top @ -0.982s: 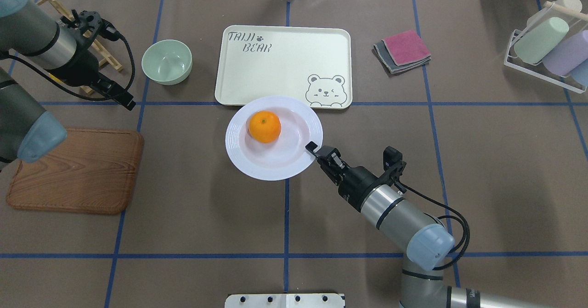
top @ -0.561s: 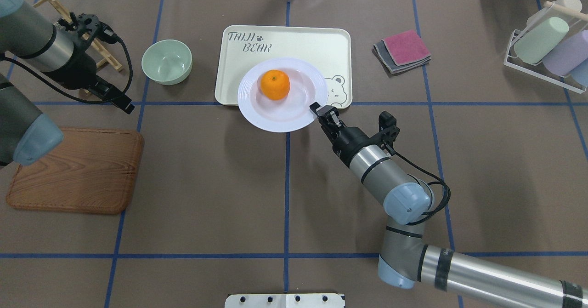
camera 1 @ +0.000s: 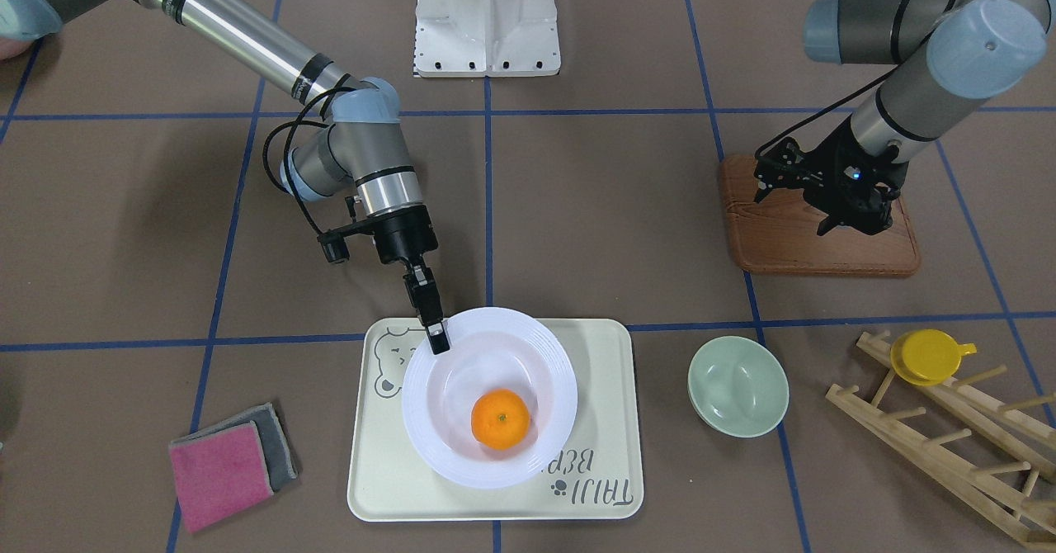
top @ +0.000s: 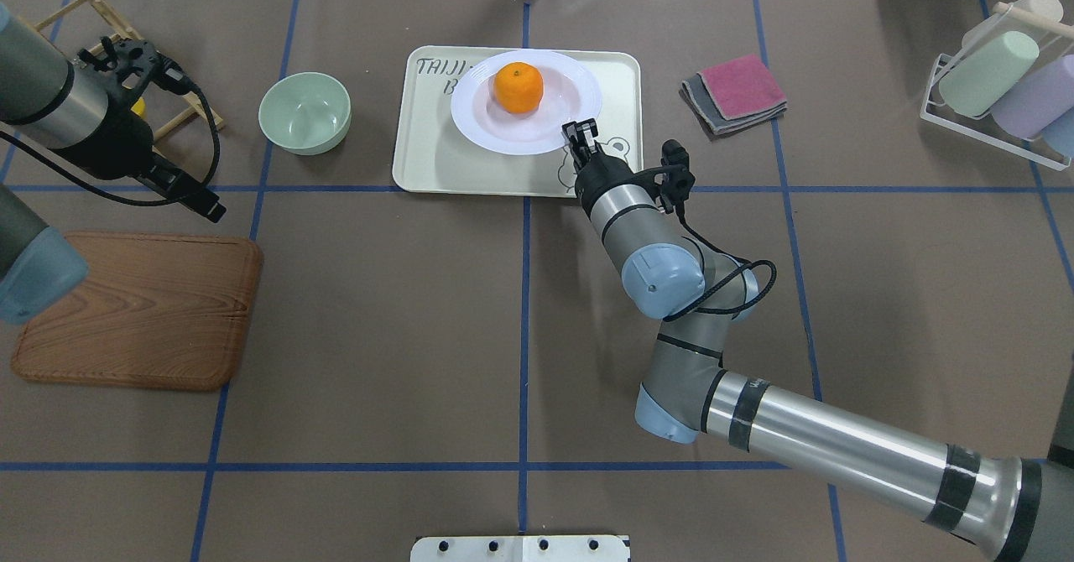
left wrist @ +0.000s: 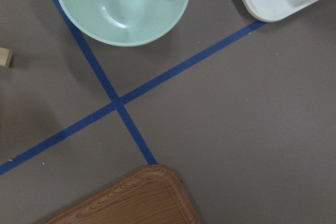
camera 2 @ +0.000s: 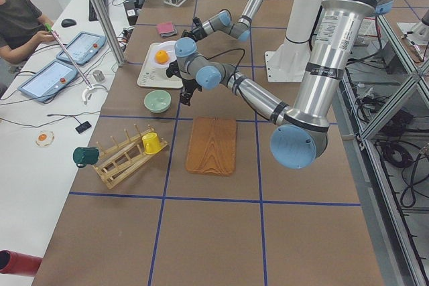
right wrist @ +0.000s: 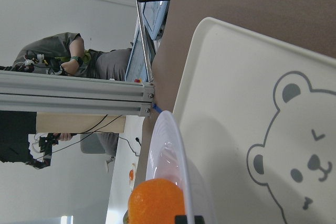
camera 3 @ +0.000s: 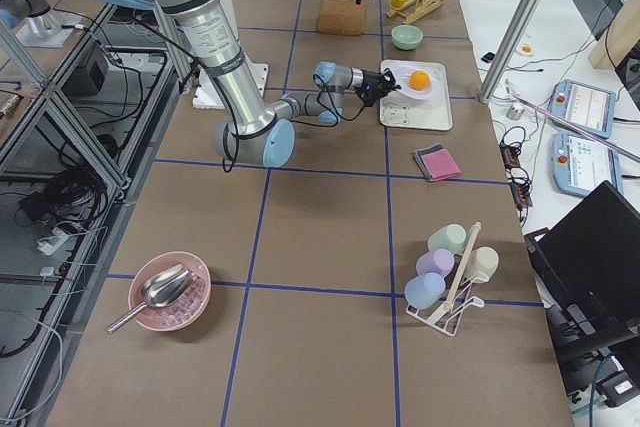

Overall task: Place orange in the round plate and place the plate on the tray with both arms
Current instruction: 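Slide the plate with the right gripper onto the bear tray, then open the right gripper and release the plate rim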

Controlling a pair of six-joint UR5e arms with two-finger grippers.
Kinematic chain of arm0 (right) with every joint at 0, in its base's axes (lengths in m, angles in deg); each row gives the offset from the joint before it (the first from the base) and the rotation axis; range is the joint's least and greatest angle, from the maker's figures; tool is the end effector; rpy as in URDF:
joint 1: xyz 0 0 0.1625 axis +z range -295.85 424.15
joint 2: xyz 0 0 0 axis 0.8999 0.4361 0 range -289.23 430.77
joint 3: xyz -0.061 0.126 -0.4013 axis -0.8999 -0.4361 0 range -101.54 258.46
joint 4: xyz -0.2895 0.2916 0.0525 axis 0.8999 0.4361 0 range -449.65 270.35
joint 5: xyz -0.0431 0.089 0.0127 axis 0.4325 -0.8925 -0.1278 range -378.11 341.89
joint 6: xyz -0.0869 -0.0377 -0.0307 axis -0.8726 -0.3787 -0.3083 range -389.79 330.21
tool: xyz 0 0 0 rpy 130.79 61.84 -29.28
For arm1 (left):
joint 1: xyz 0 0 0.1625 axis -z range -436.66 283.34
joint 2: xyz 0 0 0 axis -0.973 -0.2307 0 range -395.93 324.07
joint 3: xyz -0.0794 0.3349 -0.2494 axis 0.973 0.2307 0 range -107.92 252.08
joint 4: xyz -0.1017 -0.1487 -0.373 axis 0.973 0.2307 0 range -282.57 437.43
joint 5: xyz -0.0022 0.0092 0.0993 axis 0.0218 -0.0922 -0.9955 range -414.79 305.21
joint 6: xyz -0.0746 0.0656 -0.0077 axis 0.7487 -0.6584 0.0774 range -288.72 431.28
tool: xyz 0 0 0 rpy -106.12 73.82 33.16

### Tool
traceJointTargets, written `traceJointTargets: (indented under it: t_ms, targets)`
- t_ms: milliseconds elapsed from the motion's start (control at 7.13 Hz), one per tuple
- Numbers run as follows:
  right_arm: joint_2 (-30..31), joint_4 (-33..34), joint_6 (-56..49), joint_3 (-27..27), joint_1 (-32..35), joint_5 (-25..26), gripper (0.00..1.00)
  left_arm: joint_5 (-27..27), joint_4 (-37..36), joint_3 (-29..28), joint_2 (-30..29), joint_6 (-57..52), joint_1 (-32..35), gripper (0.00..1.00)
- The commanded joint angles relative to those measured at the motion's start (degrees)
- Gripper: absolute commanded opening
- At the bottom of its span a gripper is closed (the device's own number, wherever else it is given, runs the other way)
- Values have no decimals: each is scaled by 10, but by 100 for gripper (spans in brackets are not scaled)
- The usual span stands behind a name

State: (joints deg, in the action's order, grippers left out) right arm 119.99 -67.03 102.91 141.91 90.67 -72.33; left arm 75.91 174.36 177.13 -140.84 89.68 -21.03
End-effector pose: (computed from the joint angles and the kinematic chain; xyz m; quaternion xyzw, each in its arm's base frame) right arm -0.5875 -0.5073 0.3011 0.1428 -0.6484 0.5744 0.4789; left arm 0.2678 -0.5126 0.3779 0.1192 0.4273 0.2325 0.8655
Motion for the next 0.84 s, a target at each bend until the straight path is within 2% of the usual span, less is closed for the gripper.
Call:
traceJointTargets:
  t_ms: [0, 280, 421, 561, 701]
  targets:
    - [-29, 9, 12, -44, 3, 3, 4, -2, -1, 2, 2, 0, 0, 99]
    - [-30, 11, 12, -48, -1, 3, 38, -1, -1, 3, 2, 0, 3, 99]
    - [-26, 11, 11, -48, -2, 1, 68, -1, -1, 3, 2, 0, 4, 99]
    - [-18, 9, 8, -28, -6, -2, 78, -2, -1, 2, 2, 0, 4, 99]
    - [24, 9, 3, 35, -18, -1, 78, -2, -1, 2, 1, 0, 4, 99]
